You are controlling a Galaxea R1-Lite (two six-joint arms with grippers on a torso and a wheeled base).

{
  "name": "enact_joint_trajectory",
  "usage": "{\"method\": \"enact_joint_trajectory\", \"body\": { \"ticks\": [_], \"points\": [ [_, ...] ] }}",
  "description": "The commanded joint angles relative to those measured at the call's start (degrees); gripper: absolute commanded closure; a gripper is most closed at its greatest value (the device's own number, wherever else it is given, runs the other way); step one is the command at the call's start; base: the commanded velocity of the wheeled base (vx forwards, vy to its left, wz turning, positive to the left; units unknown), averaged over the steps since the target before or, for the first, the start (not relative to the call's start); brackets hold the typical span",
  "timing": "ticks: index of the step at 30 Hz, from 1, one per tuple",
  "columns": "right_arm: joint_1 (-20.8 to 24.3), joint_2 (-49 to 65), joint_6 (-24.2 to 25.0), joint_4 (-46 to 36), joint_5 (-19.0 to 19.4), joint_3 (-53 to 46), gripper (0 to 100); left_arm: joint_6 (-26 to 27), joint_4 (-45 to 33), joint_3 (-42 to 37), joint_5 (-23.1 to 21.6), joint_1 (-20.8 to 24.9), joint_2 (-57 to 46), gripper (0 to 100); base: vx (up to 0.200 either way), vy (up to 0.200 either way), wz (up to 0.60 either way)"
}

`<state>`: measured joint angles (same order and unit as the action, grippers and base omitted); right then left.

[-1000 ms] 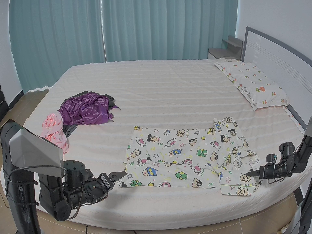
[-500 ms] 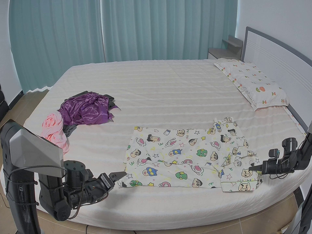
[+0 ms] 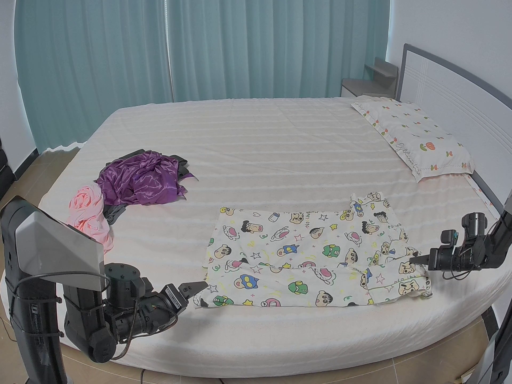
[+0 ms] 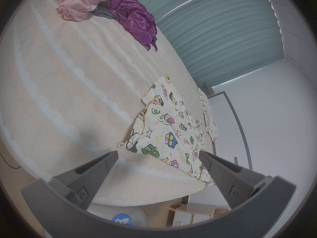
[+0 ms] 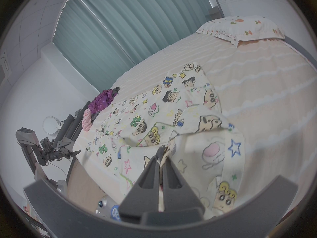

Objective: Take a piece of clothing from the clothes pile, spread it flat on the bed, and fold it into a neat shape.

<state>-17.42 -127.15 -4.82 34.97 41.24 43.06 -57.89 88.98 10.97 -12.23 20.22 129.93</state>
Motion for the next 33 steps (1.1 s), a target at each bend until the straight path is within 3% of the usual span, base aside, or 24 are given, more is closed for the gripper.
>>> {"method": "enact_joint_trajectory", "body": {
  "ticks": [1, 10, 11, 16, 21, 27, 33],
  "points": [
    [1.07, -2.93, -0.02, 0.01, -0.55, 2.56, 100, -0.03, 0.58, 0.01, 0.01, -0.01, 0.06, 0, 0.0, 0.0, 0.0],
    [1.42, -4.6, -0.02, 0.09, -1.34, 3.79, 100, -0.03, 0.58, 0.01, 0.01, -0.01, 0.06, 0, 0.0, 0.0, 0.0],
    [1.42, -4.69, 0.07, 0.09, -1.87, 3.96, 0, -0.03, 0.58, 0.01, 0.01, -0.01, 0.06, 0, 0.0, 0.0, 0.0],
    [1.51, -3.28, 1.21, 0.53, -3.89, 3.88, 0, -0.03, 0.58, 0.54, 0.01, -0.01, 0.15, 0, 0.0, 0.0, 0.0],
    [1.42, 3.4, 5.78, 0.71, -4.24, 0.01, 0, 1.73, 0.58, 2.83, -0.17, -0.1, 0.41, 0, 0.0, 0.0, 0.0],
    [1.78, 11.66, 7.45, 0.97, -4.77, -8.52, 0, 11.66, -1.79, 9.24, -0.78, -0.19, 1.38, 0, 0.0, 0.0, 0.0],
    [4.68, 21.94, 8.86, 1.32, -4.85, -20.82, 0, 22.91, -15.41, 18.56, -5.09, -0.36, 2.35, 0, 0.0, 0.0, 0.0]
  ]
}}
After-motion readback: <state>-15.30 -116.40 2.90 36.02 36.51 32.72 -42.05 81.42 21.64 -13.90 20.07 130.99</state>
